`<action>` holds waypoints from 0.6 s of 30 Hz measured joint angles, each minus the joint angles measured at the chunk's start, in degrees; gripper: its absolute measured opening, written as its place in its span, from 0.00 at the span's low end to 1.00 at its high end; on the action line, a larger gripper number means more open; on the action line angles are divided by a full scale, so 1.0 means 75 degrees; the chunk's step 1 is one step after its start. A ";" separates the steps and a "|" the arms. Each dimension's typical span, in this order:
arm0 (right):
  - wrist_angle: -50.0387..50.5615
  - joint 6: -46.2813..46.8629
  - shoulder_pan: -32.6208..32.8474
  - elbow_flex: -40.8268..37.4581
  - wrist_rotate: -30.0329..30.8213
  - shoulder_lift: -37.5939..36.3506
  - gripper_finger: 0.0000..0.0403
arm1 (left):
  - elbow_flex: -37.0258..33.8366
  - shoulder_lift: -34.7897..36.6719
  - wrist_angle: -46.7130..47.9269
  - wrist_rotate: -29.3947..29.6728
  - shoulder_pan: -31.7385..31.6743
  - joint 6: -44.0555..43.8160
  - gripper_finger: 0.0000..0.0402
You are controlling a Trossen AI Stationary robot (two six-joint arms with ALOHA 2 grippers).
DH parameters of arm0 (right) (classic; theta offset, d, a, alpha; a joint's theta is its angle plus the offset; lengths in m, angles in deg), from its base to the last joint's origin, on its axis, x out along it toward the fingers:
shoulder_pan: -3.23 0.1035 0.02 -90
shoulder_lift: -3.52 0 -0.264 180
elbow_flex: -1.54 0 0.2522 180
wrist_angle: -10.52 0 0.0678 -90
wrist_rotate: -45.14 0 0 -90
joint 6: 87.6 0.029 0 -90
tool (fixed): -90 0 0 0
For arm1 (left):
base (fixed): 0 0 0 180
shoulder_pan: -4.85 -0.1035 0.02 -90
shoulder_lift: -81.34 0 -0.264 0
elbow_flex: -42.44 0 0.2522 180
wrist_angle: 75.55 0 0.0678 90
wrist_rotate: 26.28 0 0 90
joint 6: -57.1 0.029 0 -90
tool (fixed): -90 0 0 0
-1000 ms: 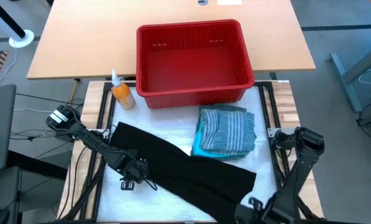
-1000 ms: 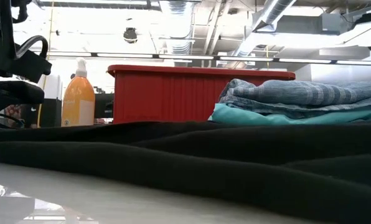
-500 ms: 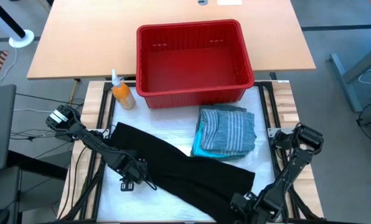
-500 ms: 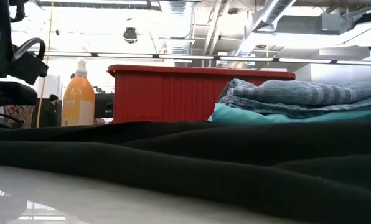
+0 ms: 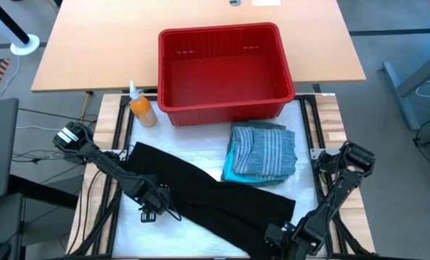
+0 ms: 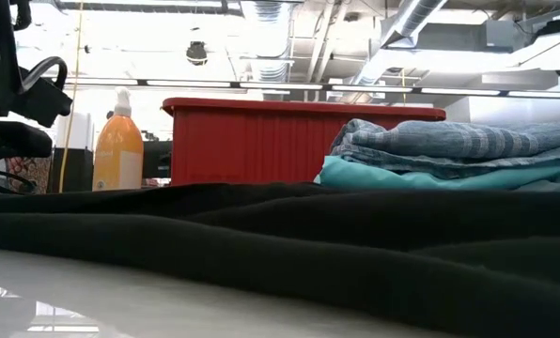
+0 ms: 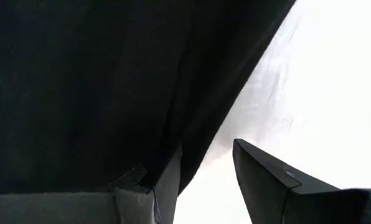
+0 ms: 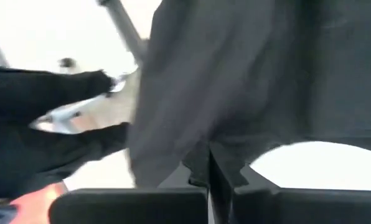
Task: Fold Laundry from Bin
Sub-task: Fold the black shirt
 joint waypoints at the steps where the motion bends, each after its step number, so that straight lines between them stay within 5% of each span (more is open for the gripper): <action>1: 0.0433 0.0082 0.0008 0.0059 0.0008 -0.0102 0.04 | 0.0000 0.0000 0.0000 0.0000 0.0000 -0.0003 0.35; 6: 0.2244 0.0610 0.0031 0.0162 -0.0129 -0.0534 0.04 | 0.0000 0.0000 0.0000 0.0032 0.0000 -0.0118 0.35; 18: 0.2459 0.0085 -0.0087 0.0147 -0.0567 0.0592 0.04 | -0.0023 0.0502 0.0158 0.0802 0.0309 -0.1206 0.34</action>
